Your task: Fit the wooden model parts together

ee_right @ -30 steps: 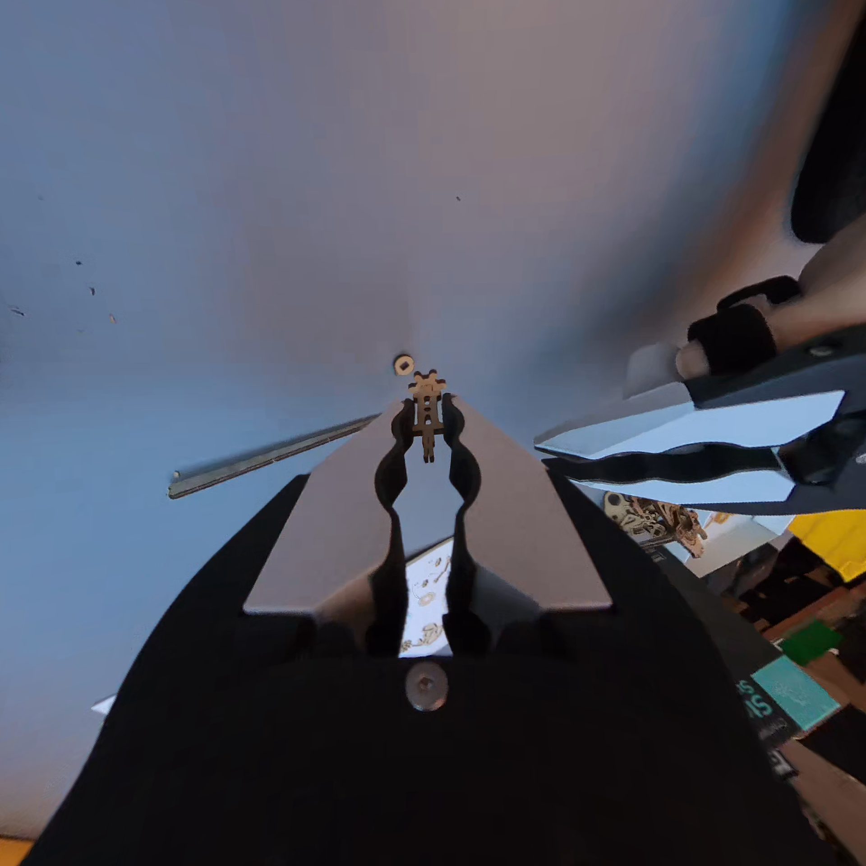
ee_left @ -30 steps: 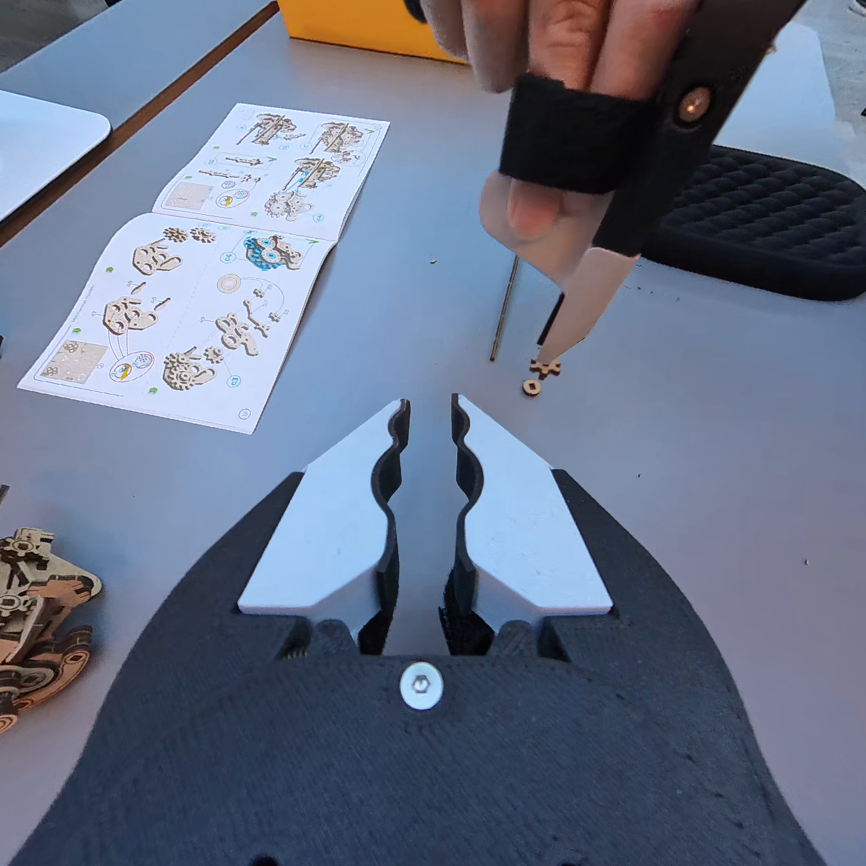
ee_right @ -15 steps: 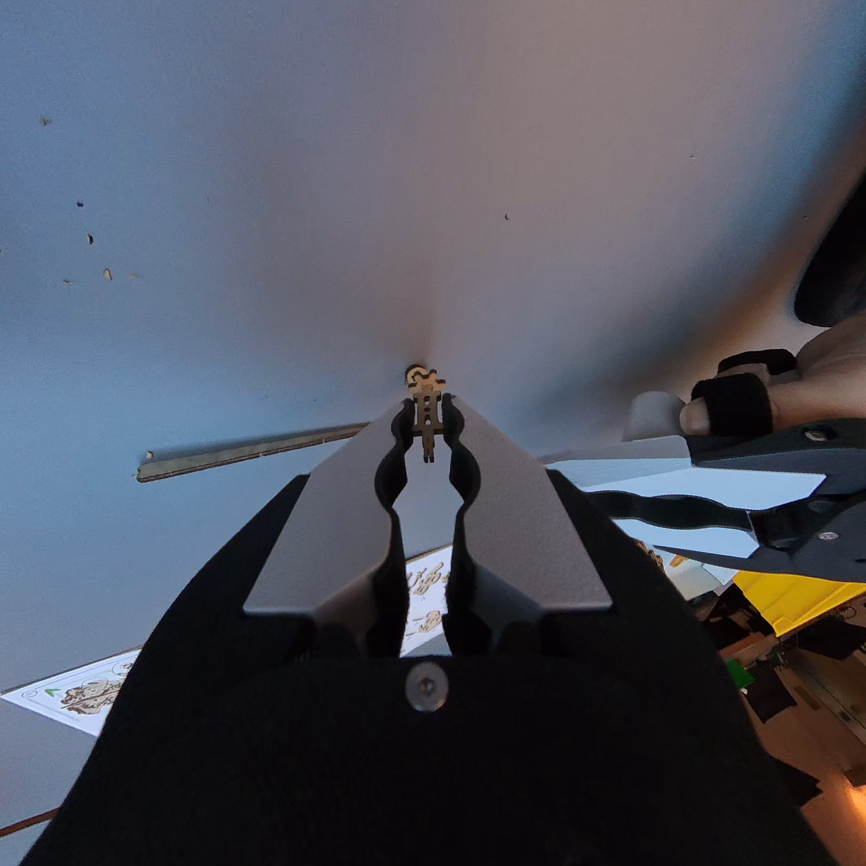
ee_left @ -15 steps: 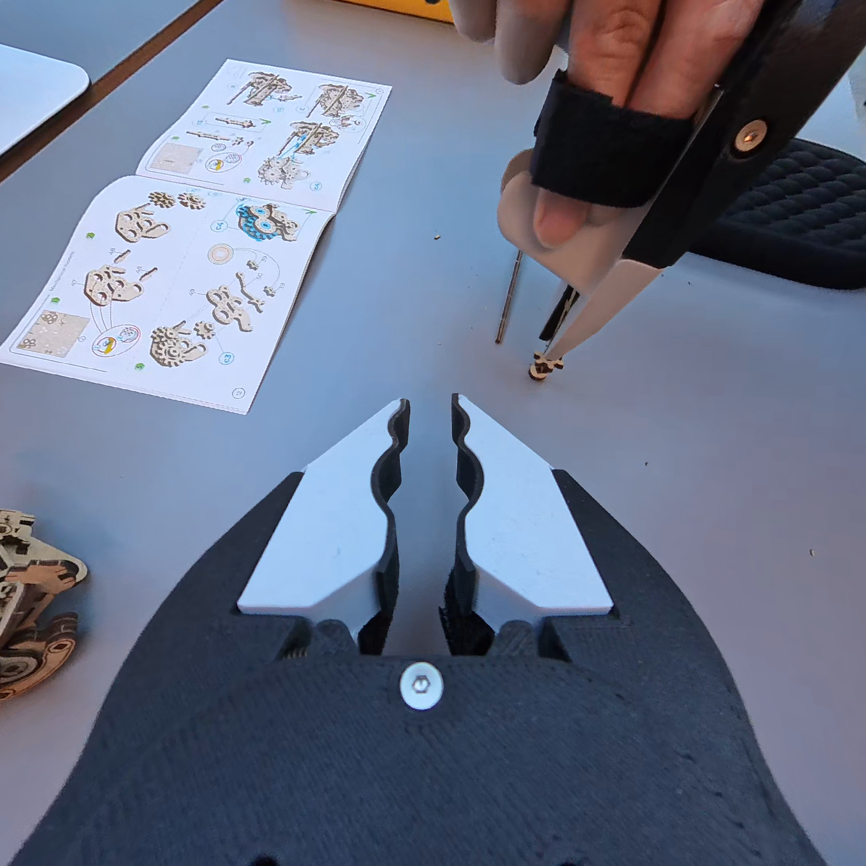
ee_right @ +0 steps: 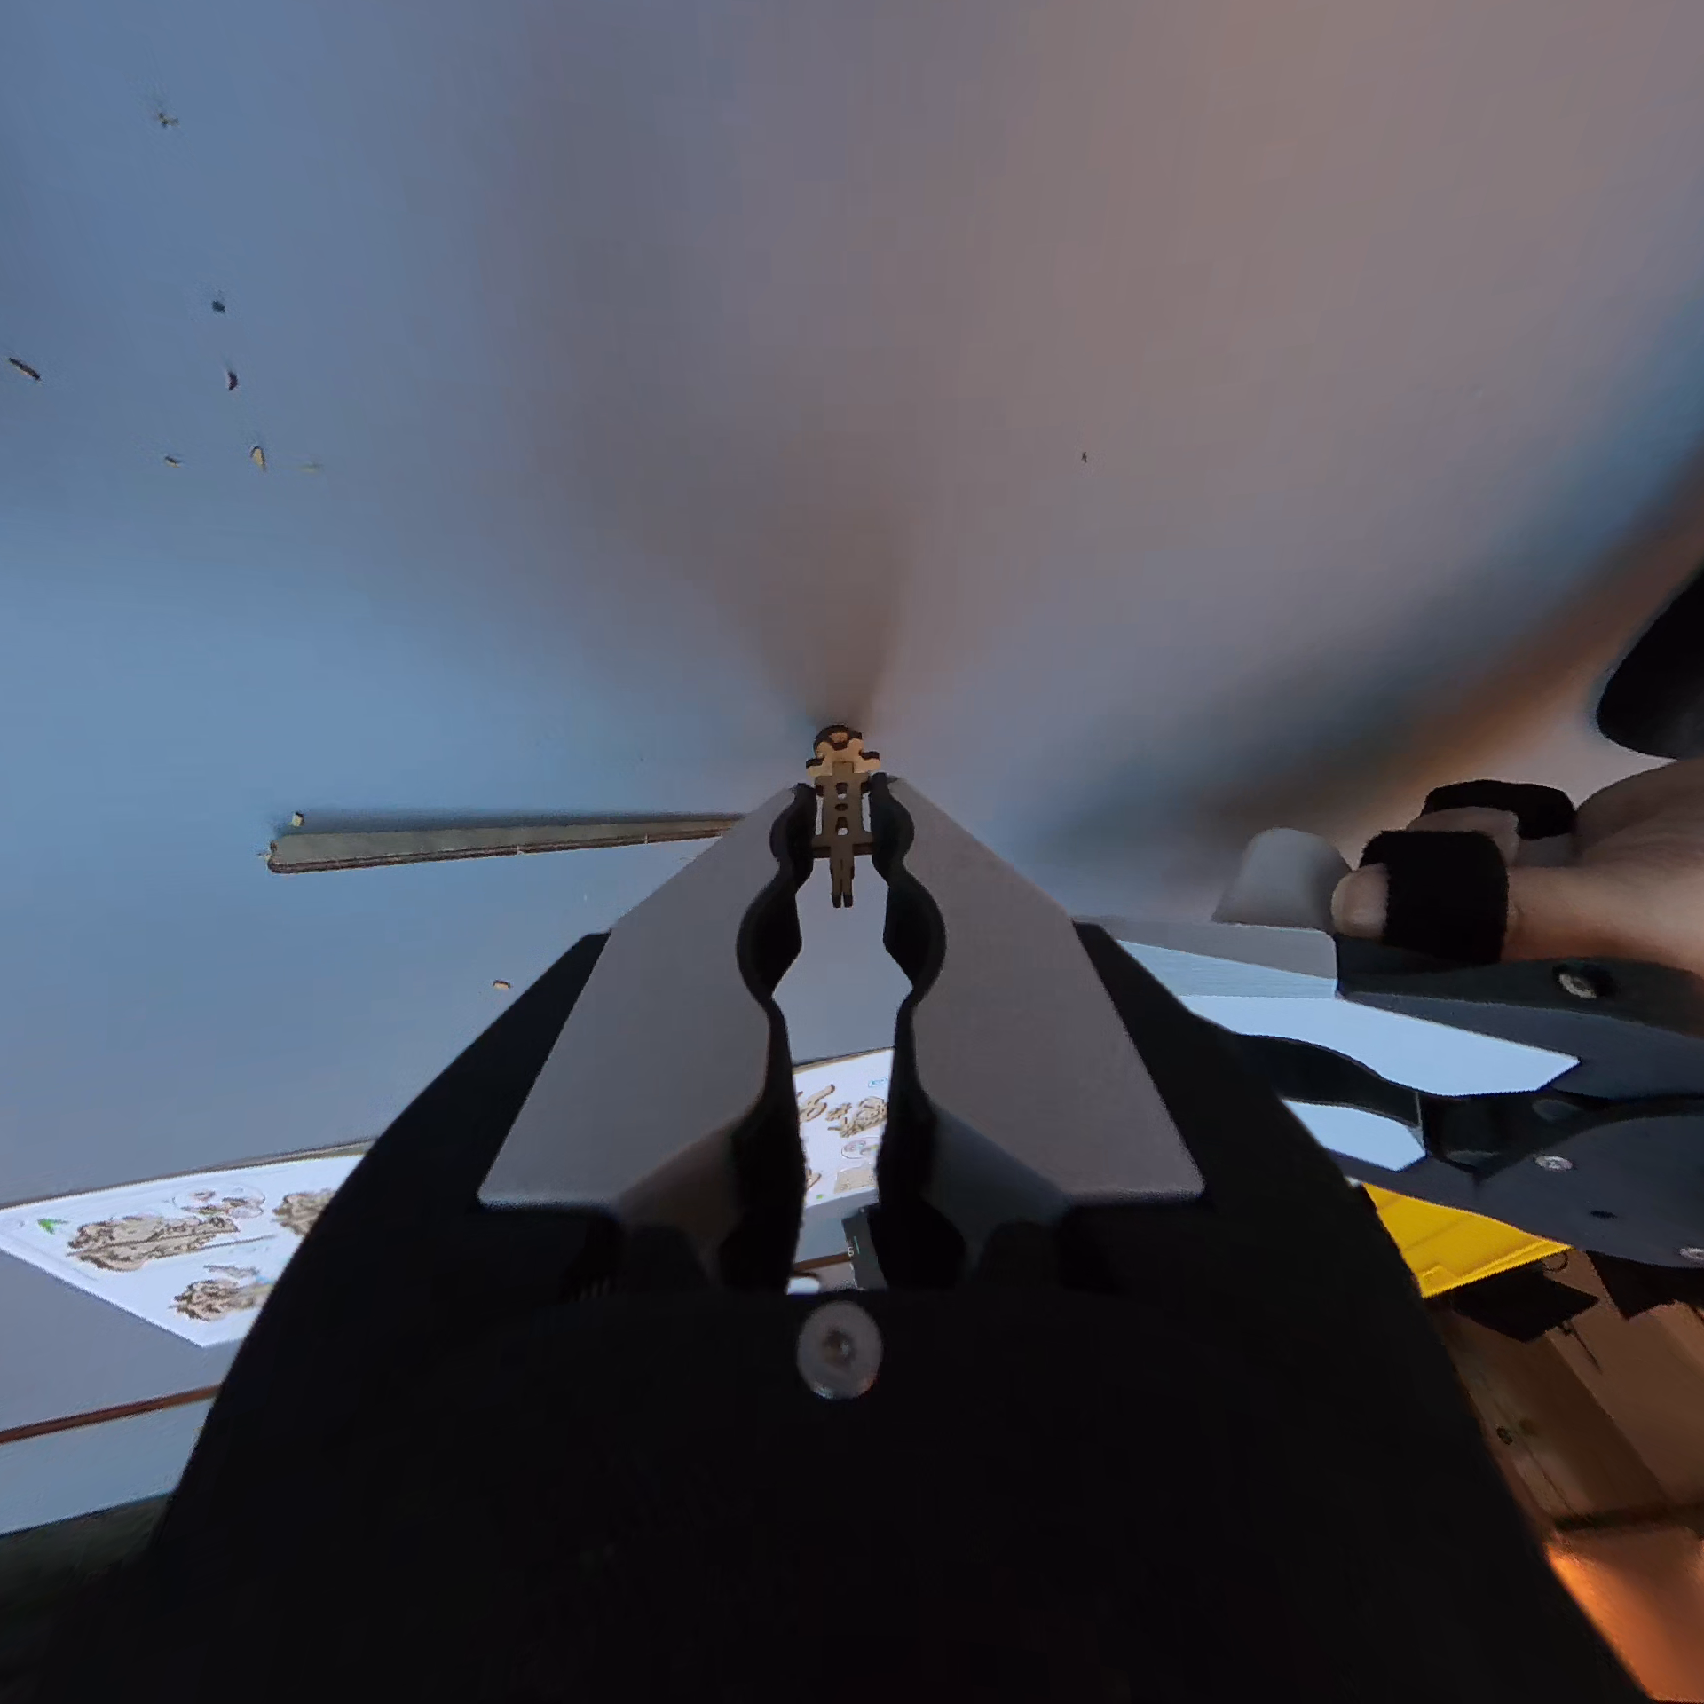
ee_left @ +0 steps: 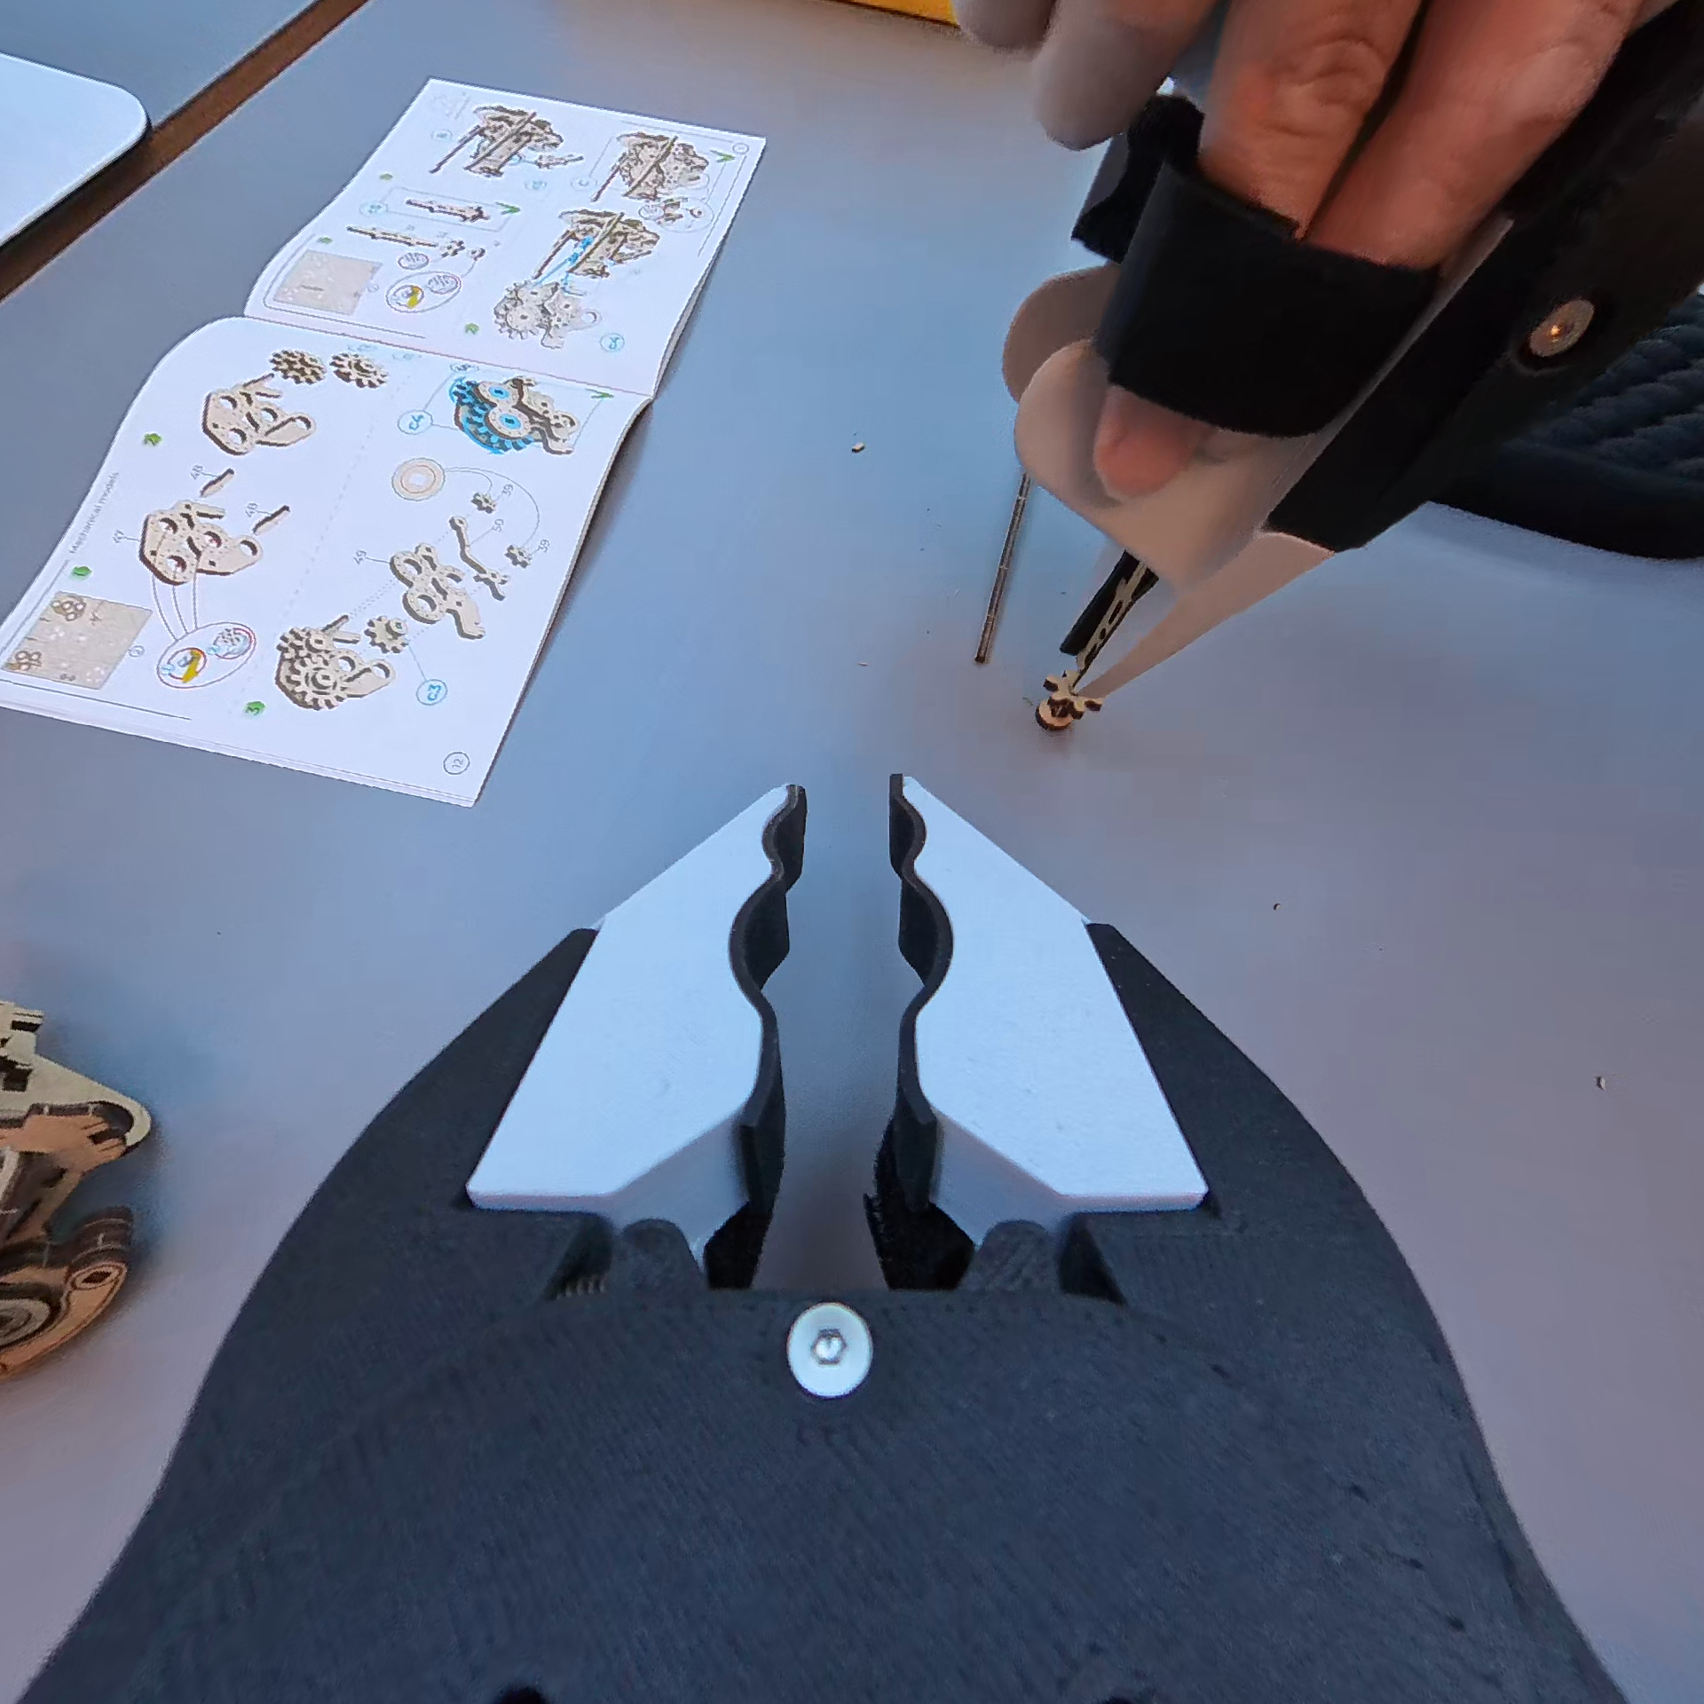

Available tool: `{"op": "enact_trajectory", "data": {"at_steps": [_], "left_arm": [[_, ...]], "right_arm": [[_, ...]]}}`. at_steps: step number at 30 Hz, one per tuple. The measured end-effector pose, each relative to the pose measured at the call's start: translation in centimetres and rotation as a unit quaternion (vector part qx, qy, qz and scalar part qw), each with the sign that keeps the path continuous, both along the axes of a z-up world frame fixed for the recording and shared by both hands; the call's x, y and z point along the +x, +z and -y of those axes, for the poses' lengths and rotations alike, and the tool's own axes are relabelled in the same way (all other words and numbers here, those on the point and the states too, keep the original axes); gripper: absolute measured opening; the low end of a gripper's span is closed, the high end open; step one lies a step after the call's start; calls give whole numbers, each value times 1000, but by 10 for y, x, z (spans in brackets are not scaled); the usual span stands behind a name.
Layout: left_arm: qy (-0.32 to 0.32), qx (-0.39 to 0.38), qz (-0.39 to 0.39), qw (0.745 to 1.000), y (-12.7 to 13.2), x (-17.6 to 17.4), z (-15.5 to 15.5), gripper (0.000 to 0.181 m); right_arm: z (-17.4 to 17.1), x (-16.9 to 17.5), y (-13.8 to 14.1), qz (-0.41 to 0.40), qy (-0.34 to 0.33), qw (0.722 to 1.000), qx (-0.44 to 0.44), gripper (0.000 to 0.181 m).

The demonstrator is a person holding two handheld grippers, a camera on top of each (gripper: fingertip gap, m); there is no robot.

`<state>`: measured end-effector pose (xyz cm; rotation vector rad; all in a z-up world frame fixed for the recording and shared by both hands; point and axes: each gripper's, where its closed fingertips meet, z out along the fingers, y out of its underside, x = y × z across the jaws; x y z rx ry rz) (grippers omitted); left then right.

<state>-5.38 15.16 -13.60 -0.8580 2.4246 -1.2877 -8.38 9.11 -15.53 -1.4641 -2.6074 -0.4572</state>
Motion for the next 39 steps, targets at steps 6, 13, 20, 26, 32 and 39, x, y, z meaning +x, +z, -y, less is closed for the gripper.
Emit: {"op": "enact_trajectory", "data": {"at_steps": [6,13,20,26,32,39], "left_arm": [[0,1,1,1000,0,0,0,16],[-1,1,5,1000,3,-1,0,15],[-1,3,3,1000,2,-1,0,16],[-2,3,3,1000,2,-1,1,15],[-2,3,3,1000,2,-1,1,15],[-3,5,1,1000,1,-2,1,15]], "right_arm": [[1,5,0,22,-20,999,-38,11],[-1,11,0,-1,-61,997,-42,11],[1,13,0,14,-36,999,-30,11],[1,14,2,-14,-93,995,-44,11],[3,16,1,-28,-115,991,-61,11],[3,18,0,-31,-120,990,-68,11]]}}
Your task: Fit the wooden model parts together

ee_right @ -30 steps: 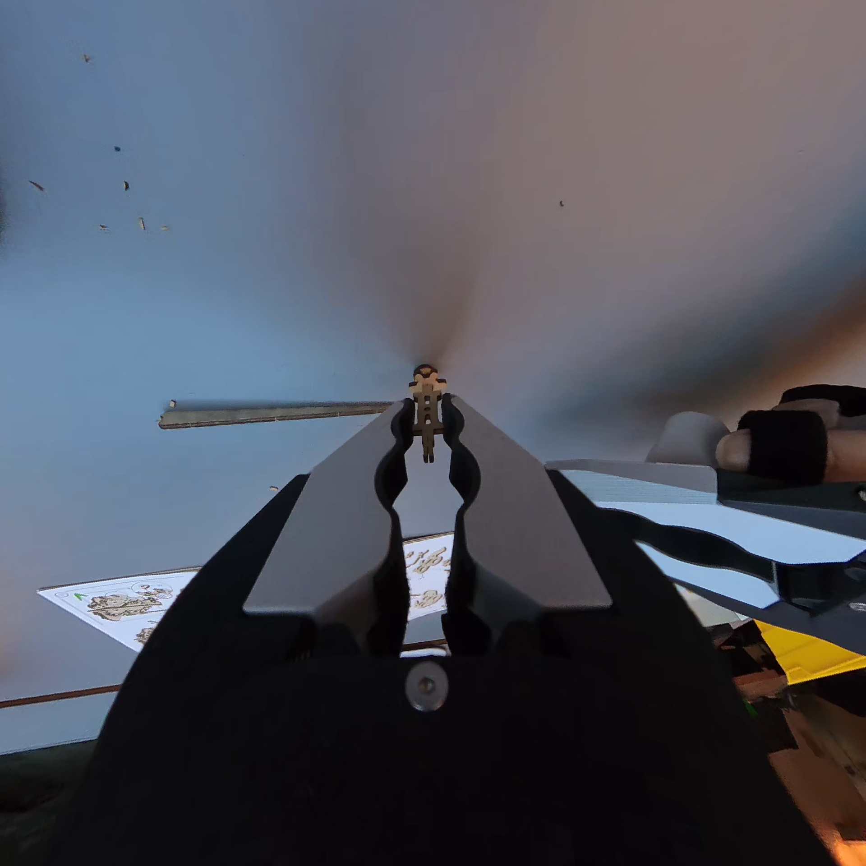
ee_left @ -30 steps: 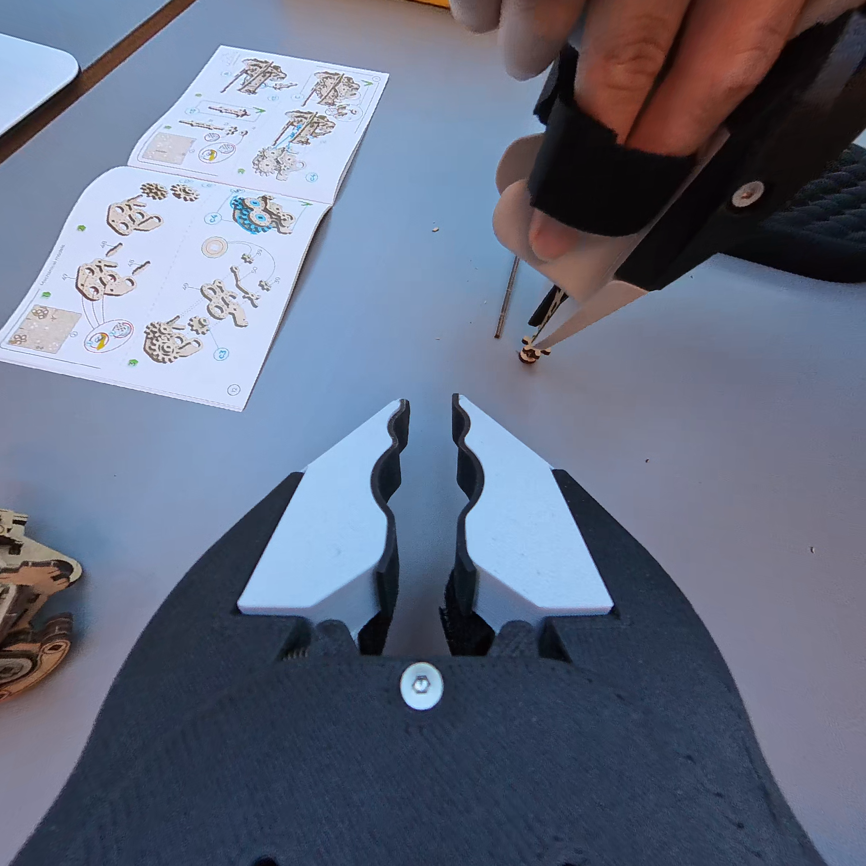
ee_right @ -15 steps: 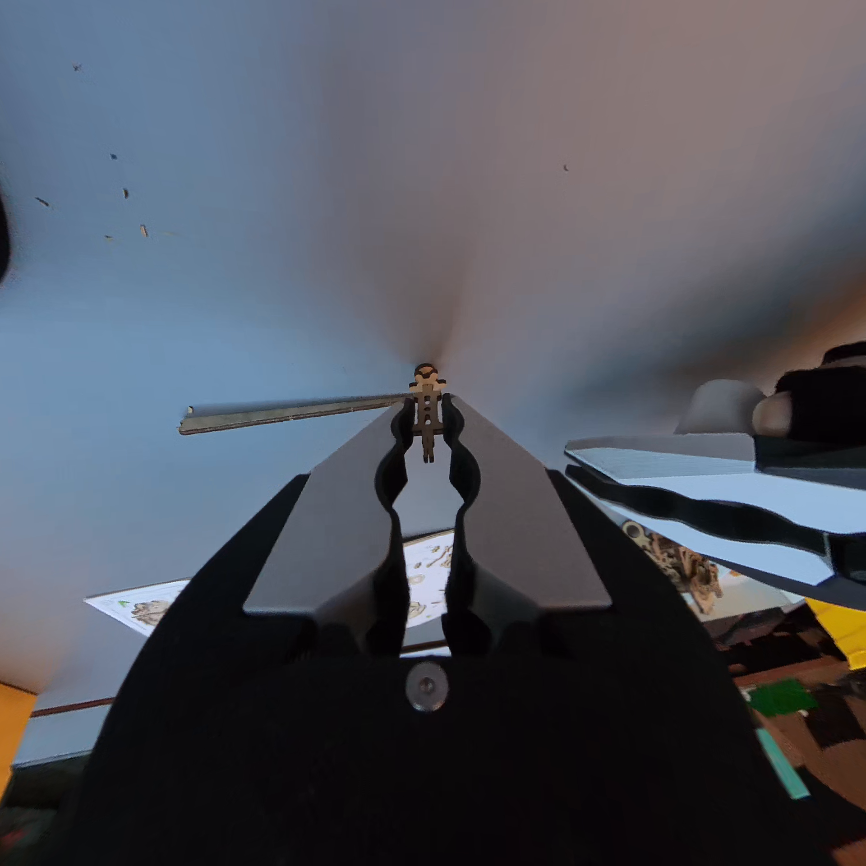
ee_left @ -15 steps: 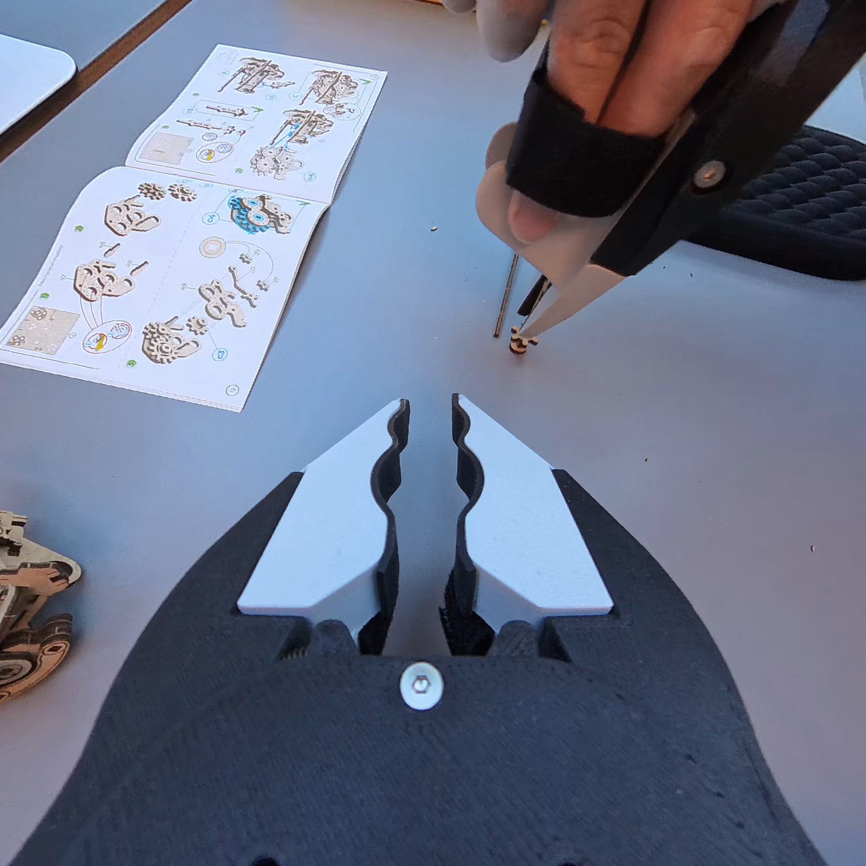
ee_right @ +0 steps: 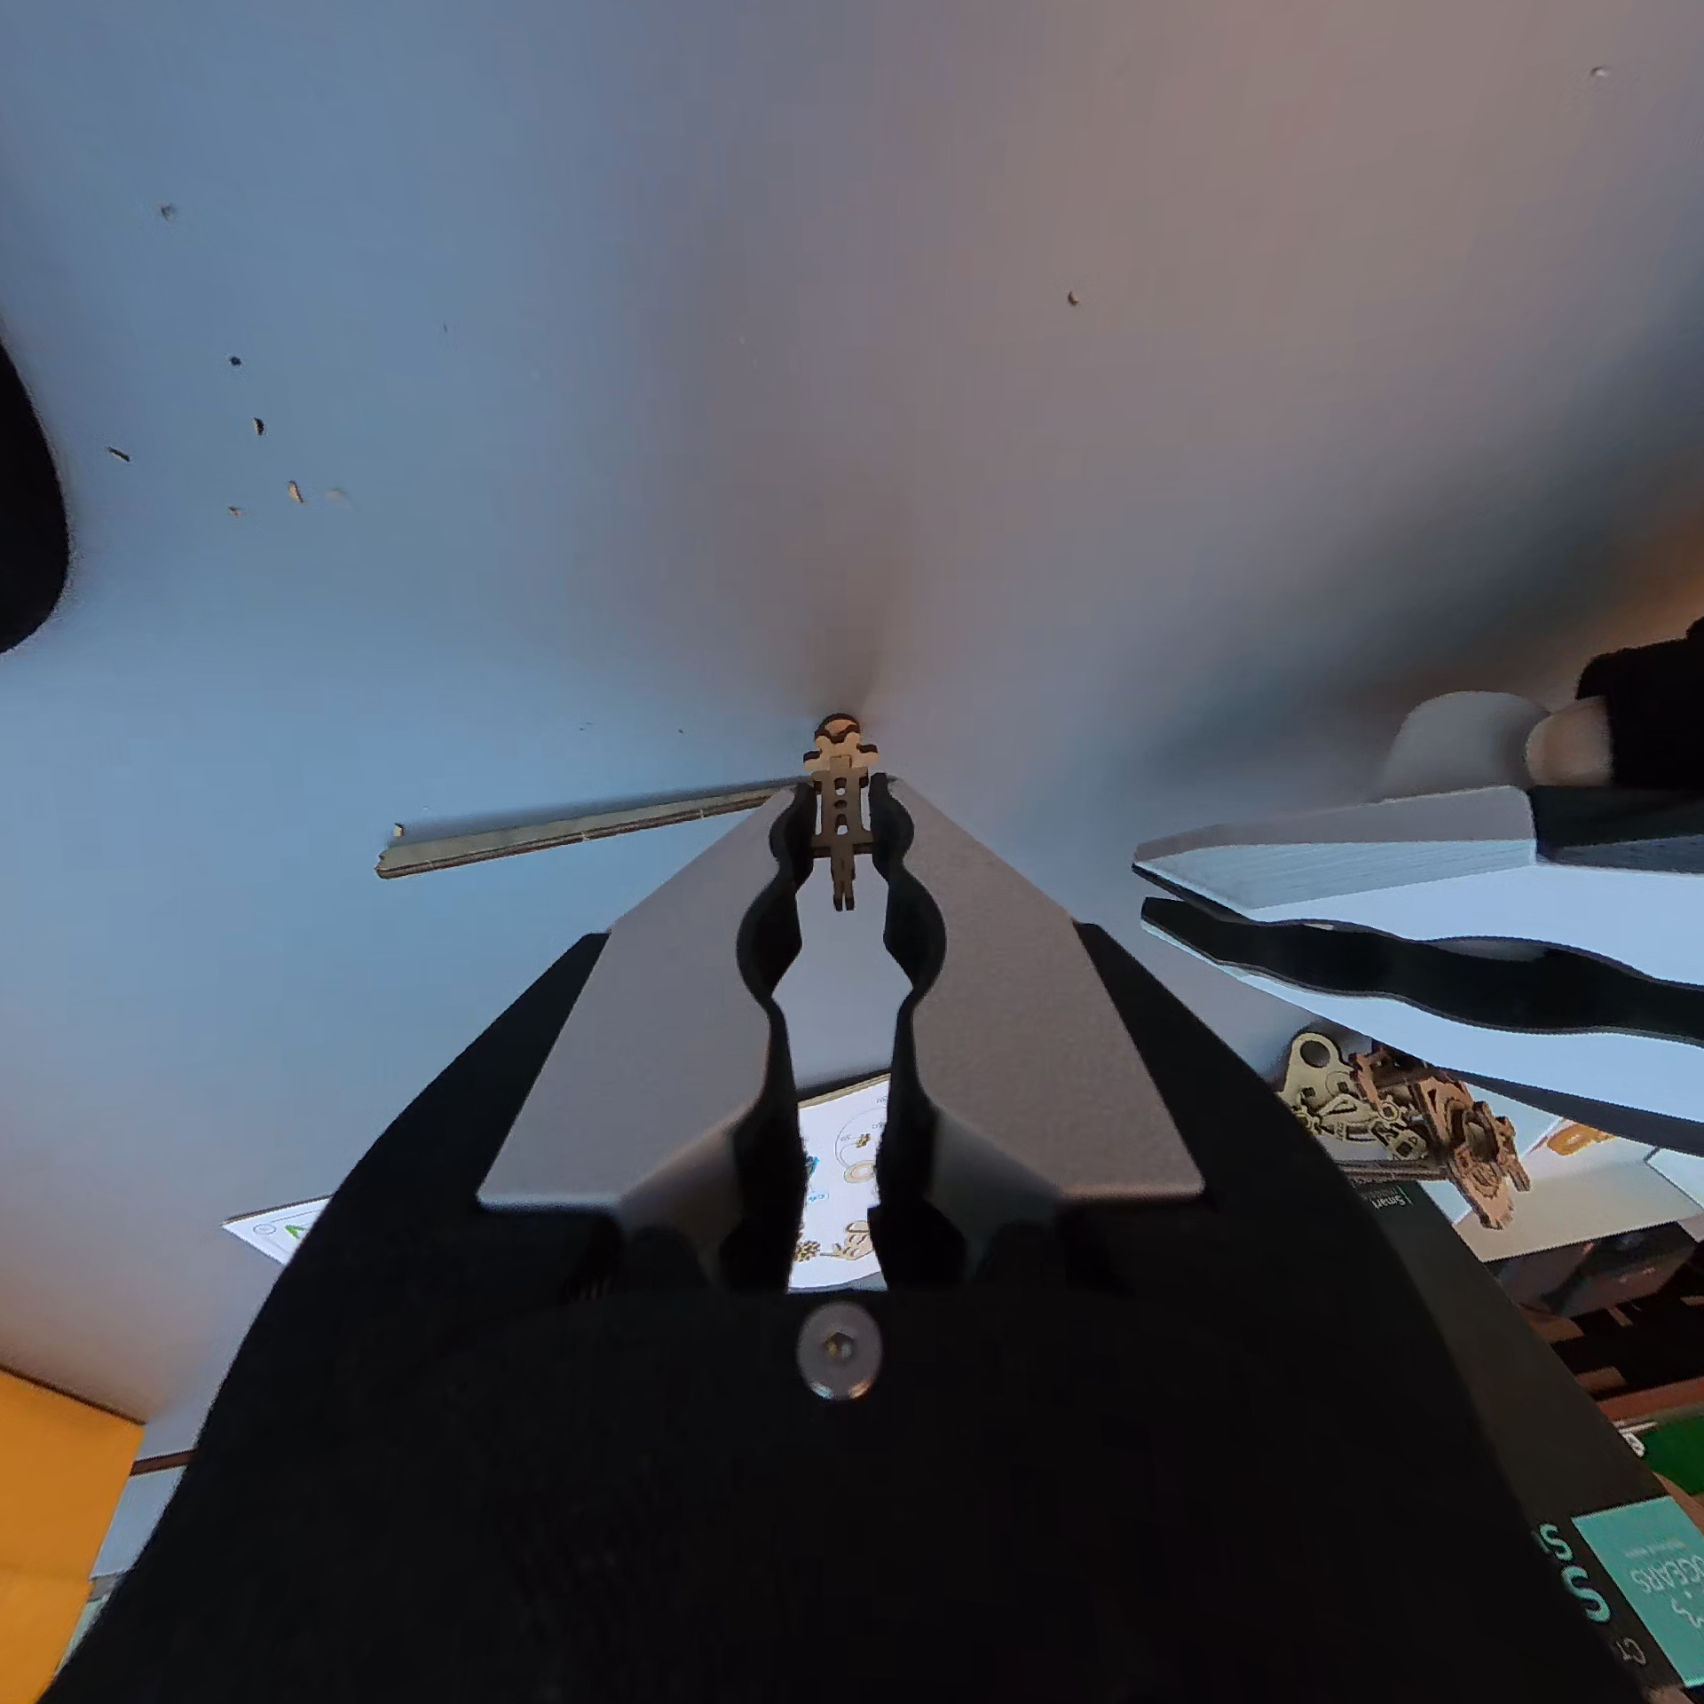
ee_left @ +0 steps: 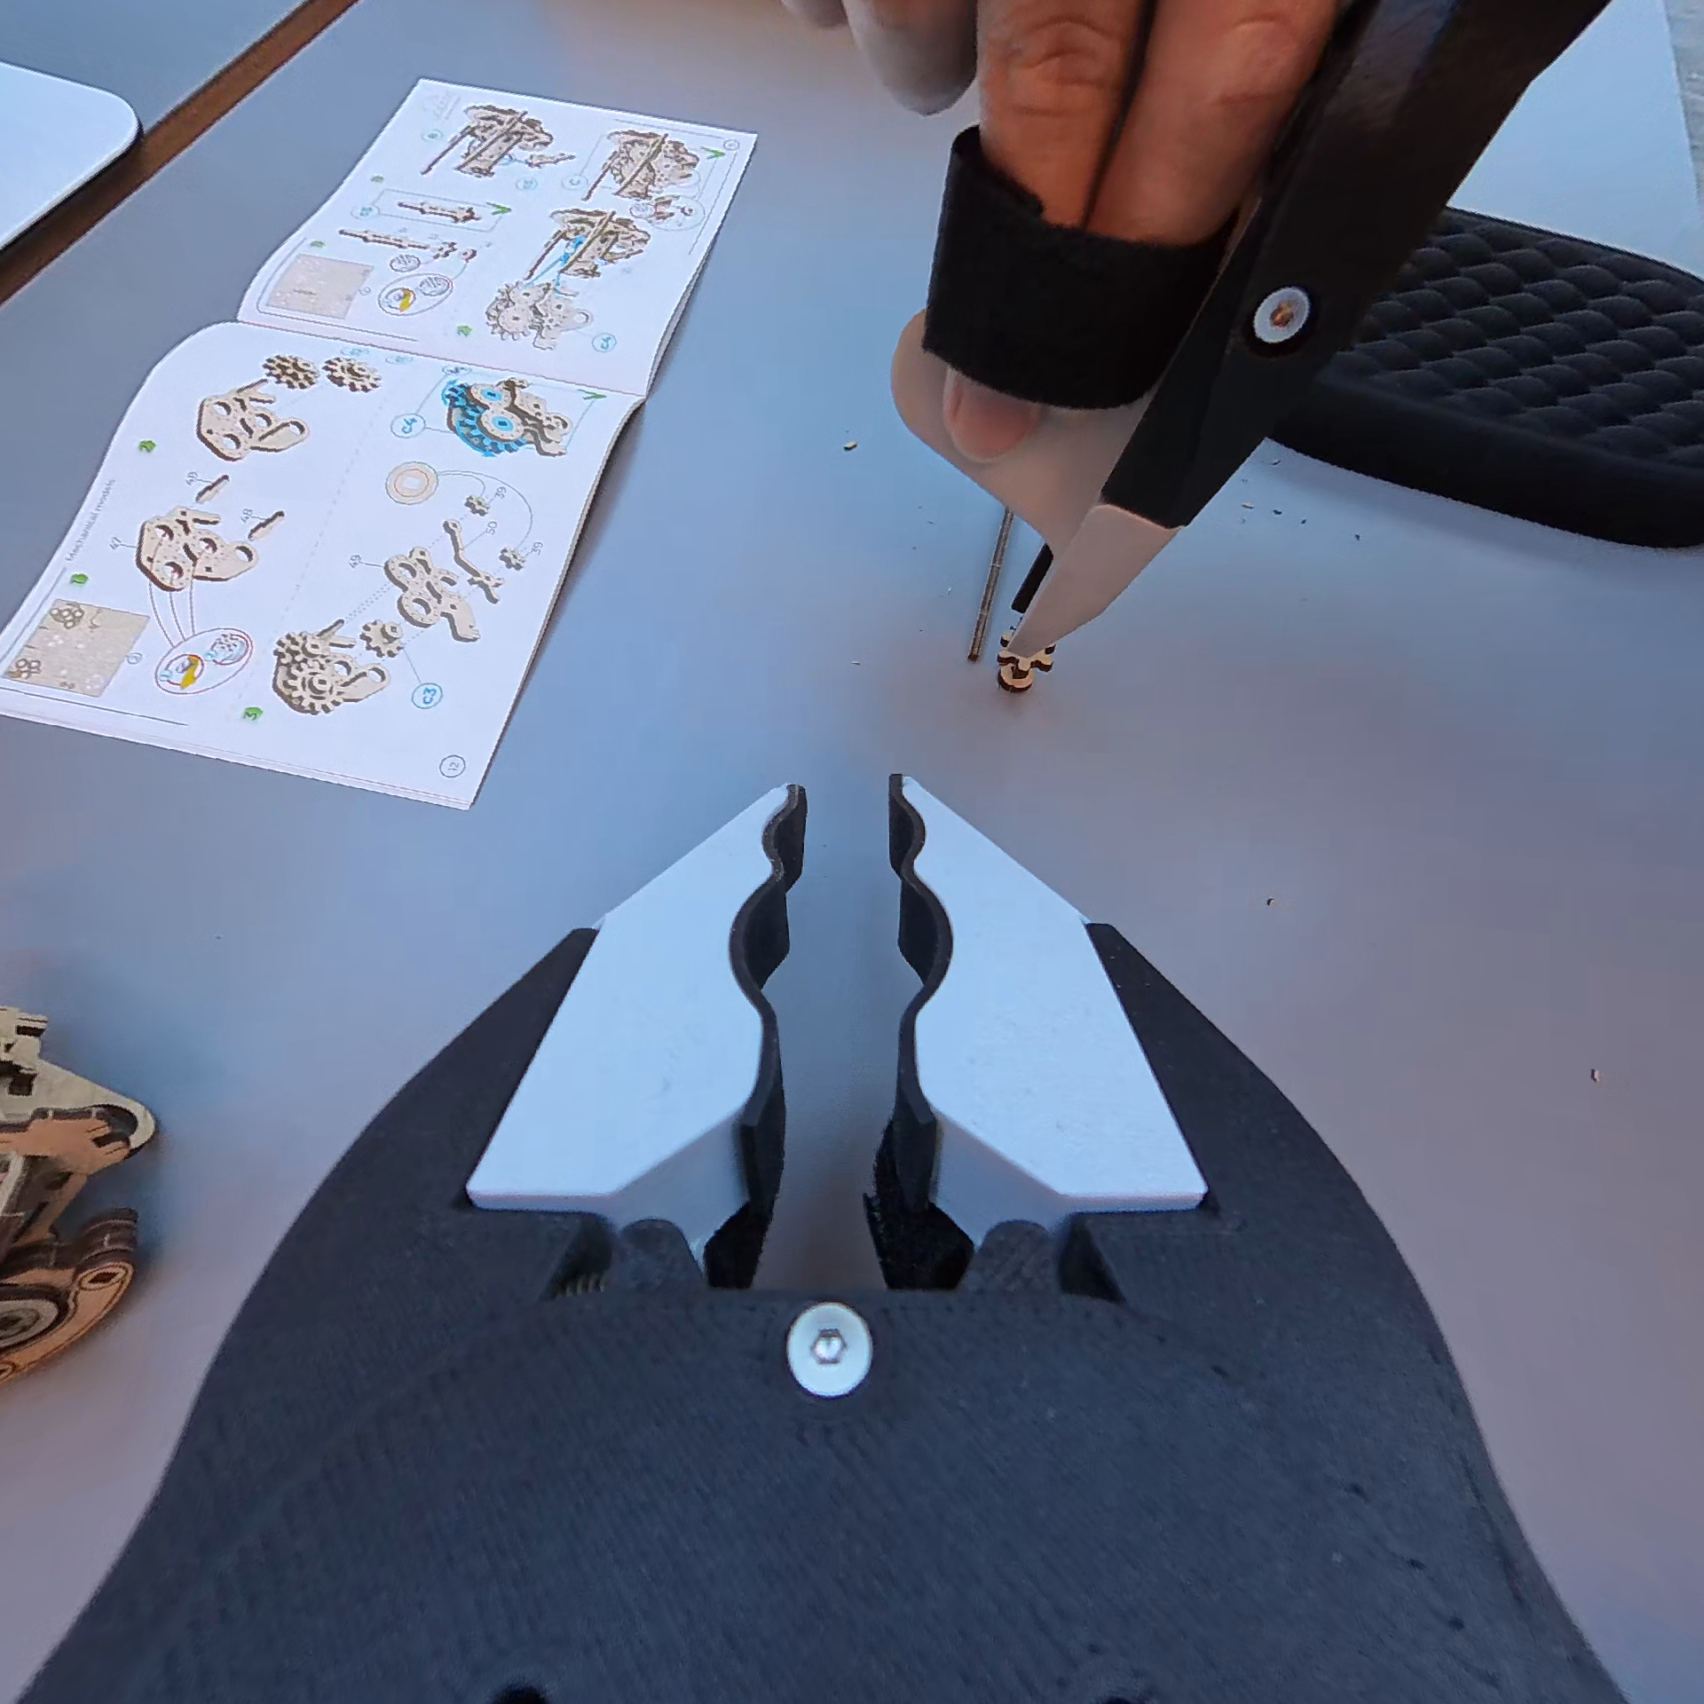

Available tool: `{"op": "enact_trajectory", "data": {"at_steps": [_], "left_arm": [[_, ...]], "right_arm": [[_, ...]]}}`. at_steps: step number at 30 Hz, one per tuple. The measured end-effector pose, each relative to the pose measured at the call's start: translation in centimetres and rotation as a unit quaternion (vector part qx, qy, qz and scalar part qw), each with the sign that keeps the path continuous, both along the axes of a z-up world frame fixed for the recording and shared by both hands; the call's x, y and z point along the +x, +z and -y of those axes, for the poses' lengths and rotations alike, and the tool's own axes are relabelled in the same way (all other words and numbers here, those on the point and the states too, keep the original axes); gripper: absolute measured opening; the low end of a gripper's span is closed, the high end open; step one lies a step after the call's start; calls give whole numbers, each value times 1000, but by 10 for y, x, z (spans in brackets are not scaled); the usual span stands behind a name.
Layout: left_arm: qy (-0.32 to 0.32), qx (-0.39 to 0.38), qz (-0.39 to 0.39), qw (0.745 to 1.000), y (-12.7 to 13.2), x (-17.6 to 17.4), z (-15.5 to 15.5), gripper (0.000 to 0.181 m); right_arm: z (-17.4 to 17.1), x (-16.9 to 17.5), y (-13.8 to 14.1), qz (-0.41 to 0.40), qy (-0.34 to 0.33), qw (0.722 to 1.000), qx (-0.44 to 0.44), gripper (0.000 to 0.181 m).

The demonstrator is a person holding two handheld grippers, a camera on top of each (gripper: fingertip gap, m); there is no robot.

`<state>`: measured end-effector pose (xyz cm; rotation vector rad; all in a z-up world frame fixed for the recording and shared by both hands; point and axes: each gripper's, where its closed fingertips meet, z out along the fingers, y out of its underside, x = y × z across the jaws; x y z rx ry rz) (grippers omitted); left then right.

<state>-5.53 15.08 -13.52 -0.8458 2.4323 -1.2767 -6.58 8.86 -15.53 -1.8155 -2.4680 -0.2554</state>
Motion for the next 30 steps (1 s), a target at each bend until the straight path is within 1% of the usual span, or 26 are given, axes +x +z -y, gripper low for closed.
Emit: {"op": "enact_trajectory", "data": {"at_steps": [5,11,13,26,28,30], "left_arm": [[-1,1,-2,1000,-1,0,0,16],[-1,4,-3,1000,-2,0,0,16],[0,4,-3,1000,-2,0,0,15],[-3,3,3,1000,1,-1,2,15],[-2,3,4,1000,2,-1,2,16],[2,-5,10,1000,6,1,1,17]], "right_arm": [[0,-1,0,4,26,1000,3,11],[2,-3,-1,76,94,993,3,11],[2,-4,-1,93,103,990,-4,11],[3,-2,-4,52,50,997,-30,11],[3,-1,-4,39,30,998,-27,11],[3,-1,-3,9,-6,1000,-20,11]]}}
